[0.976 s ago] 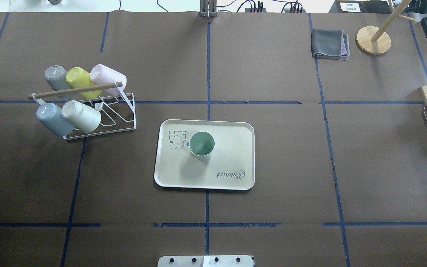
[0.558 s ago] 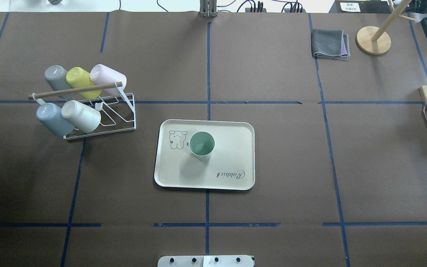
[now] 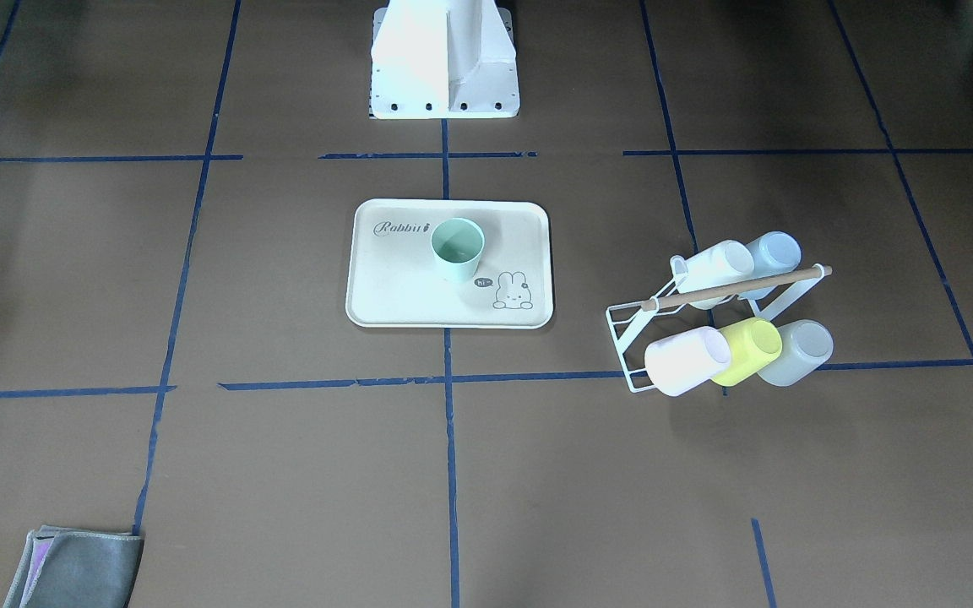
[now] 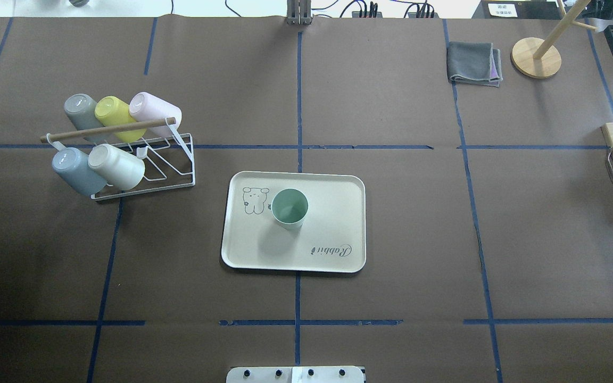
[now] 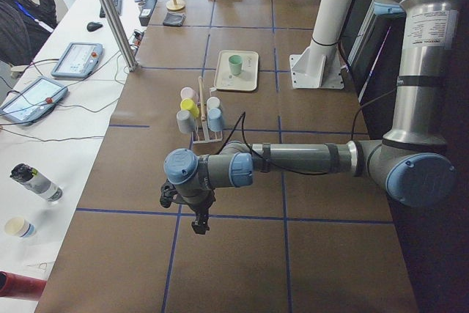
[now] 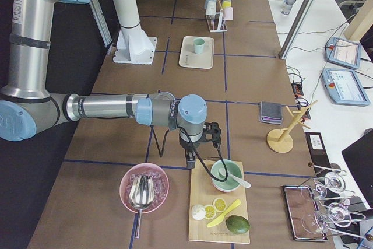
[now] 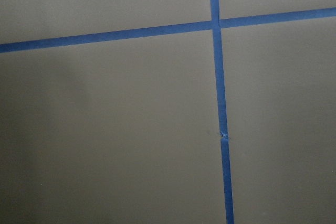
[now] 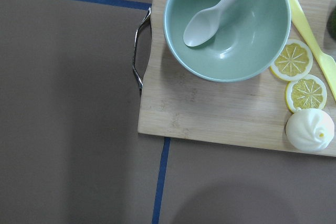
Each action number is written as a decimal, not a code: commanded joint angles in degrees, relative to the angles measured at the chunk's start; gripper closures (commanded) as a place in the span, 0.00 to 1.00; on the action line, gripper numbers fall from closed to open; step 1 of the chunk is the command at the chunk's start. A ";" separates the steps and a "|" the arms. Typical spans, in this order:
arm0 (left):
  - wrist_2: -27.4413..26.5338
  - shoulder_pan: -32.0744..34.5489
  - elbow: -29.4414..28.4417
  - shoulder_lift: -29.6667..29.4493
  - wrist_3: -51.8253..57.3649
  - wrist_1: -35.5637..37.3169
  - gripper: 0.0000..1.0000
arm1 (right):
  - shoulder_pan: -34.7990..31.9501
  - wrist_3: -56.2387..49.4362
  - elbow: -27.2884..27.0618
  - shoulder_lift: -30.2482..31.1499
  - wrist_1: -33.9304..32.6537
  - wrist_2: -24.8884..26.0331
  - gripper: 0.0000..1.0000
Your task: Pick up and place green cup on tray
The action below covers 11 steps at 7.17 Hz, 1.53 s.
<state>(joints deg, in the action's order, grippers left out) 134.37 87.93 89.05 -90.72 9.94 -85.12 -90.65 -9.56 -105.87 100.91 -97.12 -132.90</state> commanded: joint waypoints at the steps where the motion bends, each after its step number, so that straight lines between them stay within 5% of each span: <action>1: -0.16 0.49 3.40 0.37 -0.01 0.13 0.00 | 0.03 0.07 -0.39 -0.01 0.00 0.10 0.00; 11: 0.19 2.69 4.90 3.26 0.16 0.05 0.00 | 0.03 2.18 -1.01 -0.18 0.00 0.97 0.00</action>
<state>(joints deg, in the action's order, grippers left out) 134.39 90.61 93.88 -87.91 10.04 -85.04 -90.62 -7.11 -106.80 100.68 -97.16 -132.51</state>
